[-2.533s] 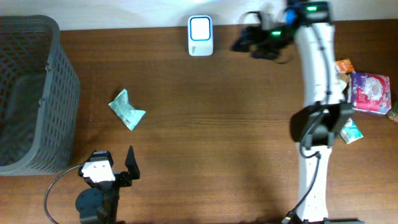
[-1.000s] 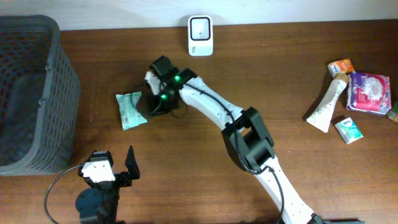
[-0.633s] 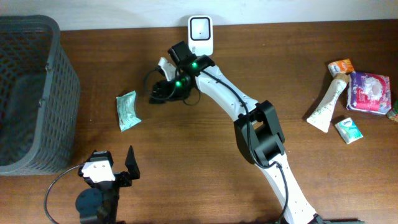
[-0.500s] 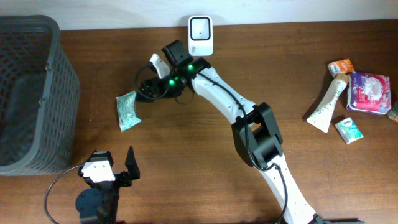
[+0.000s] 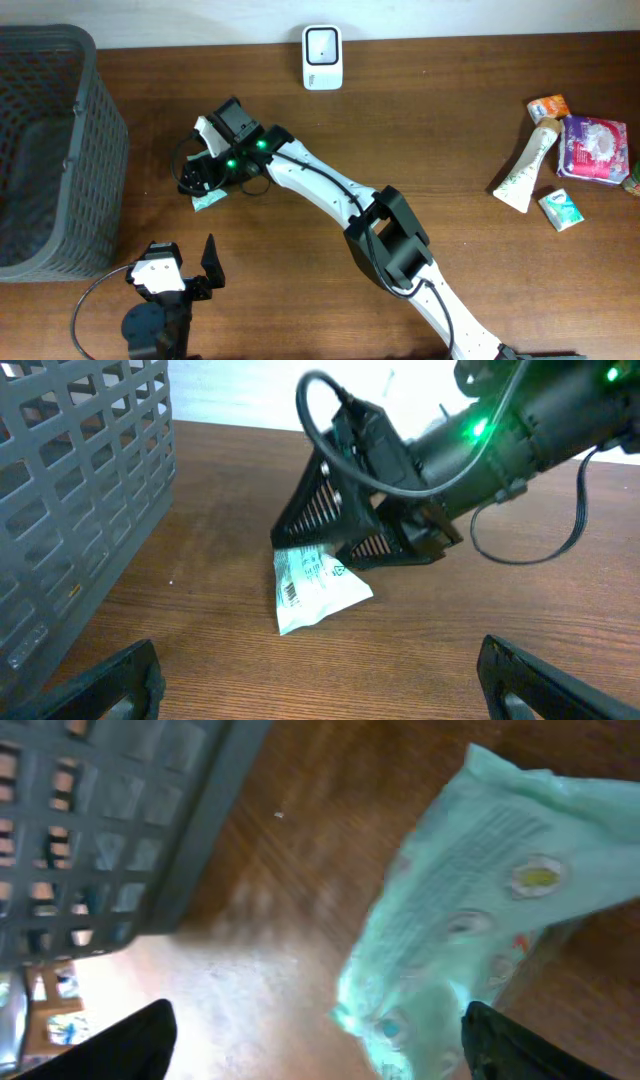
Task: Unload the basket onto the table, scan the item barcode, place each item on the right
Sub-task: 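Lower the right gripper onto the wipes pack and grasp it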
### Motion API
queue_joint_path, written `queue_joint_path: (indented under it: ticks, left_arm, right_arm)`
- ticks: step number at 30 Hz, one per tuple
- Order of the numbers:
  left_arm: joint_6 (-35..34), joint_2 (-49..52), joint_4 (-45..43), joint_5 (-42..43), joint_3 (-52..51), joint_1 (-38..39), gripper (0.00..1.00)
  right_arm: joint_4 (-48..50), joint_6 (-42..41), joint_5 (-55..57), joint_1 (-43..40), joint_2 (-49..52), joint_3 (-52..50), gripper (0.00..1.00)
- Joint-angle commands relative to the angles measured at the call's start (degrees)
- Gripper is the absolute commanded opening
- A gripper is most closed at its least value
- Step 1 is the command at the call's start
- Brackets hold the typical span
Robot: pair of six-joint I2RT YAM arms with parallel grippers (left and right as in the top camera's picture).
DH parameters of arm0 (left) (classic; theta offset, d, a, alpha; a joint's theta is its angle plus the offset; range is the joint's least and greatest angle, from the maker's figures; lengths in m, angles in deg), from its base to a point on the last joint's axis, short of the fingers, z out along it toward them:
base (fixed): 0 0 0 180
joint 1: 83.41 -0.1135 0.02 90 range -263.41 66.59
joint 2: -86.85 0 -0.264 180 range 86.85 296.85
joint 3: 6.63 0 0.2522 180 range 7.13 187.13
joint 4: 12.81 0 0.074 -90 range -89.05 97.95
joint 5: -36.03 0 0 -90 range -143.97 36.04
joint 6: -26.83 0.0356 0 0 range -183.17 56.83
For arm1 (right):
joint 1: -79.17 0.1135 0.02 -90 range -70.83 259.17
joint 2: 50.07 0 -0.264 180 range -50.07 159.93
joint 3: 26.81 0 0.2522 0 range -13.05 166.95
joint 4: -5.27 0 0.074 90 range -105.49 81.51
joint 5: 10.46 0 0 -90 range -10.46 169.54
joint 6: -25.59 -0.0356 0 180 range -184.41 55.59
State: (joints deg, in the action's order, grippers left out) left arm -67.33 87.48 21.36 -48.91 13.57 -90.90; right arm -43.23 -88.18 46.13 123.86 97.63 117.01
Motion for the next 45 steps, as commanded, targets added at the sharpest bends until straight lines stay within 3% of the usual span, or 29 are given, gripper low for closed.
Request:
queue_joint_path:
  ticks: [1,2,4,6,8,10,11,12,13,19,23,27,35,43,45]
  left_arm:
    - [-0.52,-0.22,0.31,-0.39,-0.11,-0.20,0.99]
    - [-0.52,-0.22,0.31,-0.39,-0.11,-0.20,0.99]
    - [-0.52,-0.22,0.31,-0.39,-0.11,-0.20,0.99]
    - [-0.52,-0.22,0.31,-0.39,-0.11,-0.20,0.99]
    - [-0.52,-0.22,0.31,-0.39,-0.11,-0.20,0.99]
    - [-0.52,-0.22,0.31,-0.39,-0.11,-0.20,0.99]
    - [-0.52,-0.22,0.31,-0.39,-0.11,-0.20,0.99]
    - [-0.52,-0.22,0.31,-0.39,-0.11,-0.20,0.99]
    - [-0.52,-0.22,0.31,-0.39,-0.11,-0.20,0.99]
    - [-0.52,-0.22,0.31,-0.39,-0.11,-0.20,0.99]
    - [-0.52,-0.22,0.31,-0.39,-0.11,-0.20,0.99]
    - [-0.52,-0.22,0.31,-0.39,-0.11,-0.20,0.99]
    - [-0.52,-0.22,0.31,-0.39,-0.11,-0.20,0.99]
    - [-0.52,-0.22,0.31,-0.39,-0.11,-0.20,0.99]
    - [-0.52,-0.22,0.31,-0.39,-0.11,-0.20,0.99]
  right_arm:
    - [0.02,-0.76,1.92,-0.81,2.73,-0.26,0.73]
    - [-0.15,-0.76,2.47,-0.81,2.95,-0.31,0.66]
    - [-0.35,-0.76,2.78,-0.76,3.52,-0.31,0.65]
    - [-0.39,-0.76,3.30,-0.76,4.28,-0.31,0.76]
    - [-0.61,-0.76,3.30,-0.76,4.63,-0.33,0.76]
    - [-0.98,-0.76,3.23,-0.70,5.05,-0.42,0.56]
    - [-1.44,-0.76,3.28,-0.70,5.05,-0.42,0.28]
    - [-1.49,-0.76,3.26,-0.72,5.05,-0.42,0.13]
    - [-1.55,-0.76,3.19,-0.90,5.03,-0.37,0.04]
    - [-8.66,0.85,4.46,-4.35,1.64,0.68,0.04]
    - [-17.03,4.55,12.00,-7.06,-2.99,0.79,0.04]
    - [-29.05,8.79,26.53,-8.76,-9.29,0.79,0.04]
    - [-51.95,5.66,67.14,-8.44,-11.08,-1.20,0.04]
    - [-46.62,4.61,68.76,-8.13,-10.67,-15.52,0.04]
    - [-46.23,4.61,68.52,-7.34,-10.64,-16.44,0.09]
